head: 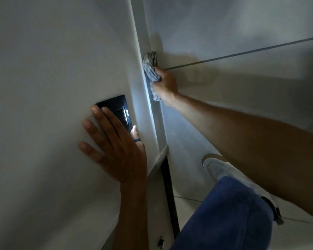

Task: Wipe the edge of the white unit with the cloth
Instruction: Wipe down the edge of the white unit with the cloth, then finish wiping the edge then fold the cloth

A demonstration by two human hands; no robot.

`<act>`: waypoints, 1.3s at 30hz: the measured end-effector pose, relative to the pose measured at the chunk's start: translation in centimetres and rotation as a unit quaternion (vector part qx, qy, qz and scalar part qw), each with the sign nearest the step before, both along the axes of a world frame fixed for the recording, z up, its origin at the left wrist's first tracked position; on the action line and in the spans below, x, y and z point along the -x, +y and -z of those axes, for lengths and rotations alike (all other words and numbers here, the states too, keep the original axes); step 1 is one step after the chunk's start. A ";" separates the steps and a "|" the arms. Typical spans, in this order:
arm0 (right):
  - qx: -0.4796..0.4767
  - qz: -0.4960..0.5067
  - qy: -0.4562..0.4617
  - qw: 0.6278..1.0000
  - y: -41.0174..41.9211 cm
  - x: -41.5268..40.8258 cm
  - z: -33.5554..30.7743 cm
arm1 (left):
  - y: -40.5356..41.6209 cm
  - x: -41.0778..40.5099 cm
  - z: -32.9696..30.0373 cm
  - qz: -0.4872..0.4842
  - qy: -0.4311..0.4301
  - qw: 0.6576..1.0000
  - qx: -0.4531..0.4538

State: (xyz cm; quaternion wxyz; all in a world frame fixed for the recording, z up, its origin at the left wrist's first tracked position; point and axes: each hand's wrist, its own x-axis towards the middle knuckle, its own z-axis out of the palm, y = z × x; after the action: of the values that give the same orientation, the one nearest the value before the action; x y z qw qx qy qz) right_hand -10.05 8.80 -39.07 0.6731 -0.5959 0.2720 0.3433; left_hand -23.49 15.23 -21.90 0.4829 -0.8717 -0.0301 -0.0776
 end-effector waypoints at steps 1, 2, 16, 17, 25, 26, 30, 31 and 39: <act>-0.003 0.005 0.001 1.000 0.0 -0.3 0.0 | 0.0 -0.1 0.1 0.003 -0.003 1.000 -0.004; 0.000 0.005 0.005 1.000 -0.1 0.3 -0.1 | -0.1 -0.3 0.2 0.002 -0.002 1.000 -0.004; 0.034 -0.074 0.071 0.994 -0.1 12.4 -1.2 | -0.4 0.2 0.2 -0.029 0.019 0.999 0.017; 0.043 -0.074 0.058 0.995 0.0 10.5 -0.9 | -0.5 0.3 0.1 -0.034 0.020 0.999 0.023; -0.125 0.093 0.079 0.985 -2.3 -2.1 -2.2 | -1.9 -1.1 -1.0 -0.115 0.044 0.991 0.054; -0.171 0.135 0.101 0.971 -3.5 -2.9 -3.3 | -2.7 -1.3 -1.6 -0.146 0.053 0.983 0.099; -0.301 0.194 0.174 0.917 -11.7 -1.9 -9.5 | -8.1 -3.2 -4.1 -0.197 0.000 0.910 0.364; -0.318 0.185 0.182 0.912 -14.0 -0.9 -11.2 | -9.5 -4.0 -4.8 -0.184 -0.017 0.876 0.445; -0.277 0.162 0.211 0.923 -25.4 -6.1 -27.1 | -17.9 -14.6 -14.1 -0.534 -0.133 0.049 0.834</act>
State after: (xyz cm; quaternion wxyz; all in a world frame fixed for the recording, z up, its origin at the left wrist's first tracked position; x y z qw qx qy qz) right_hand -3.99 -16.57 -11.95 0.7843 -0.2475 0.3948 0.4096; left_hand -8.89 -2.66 -7.76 -0.6655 -0.4191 -0.5957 0.1628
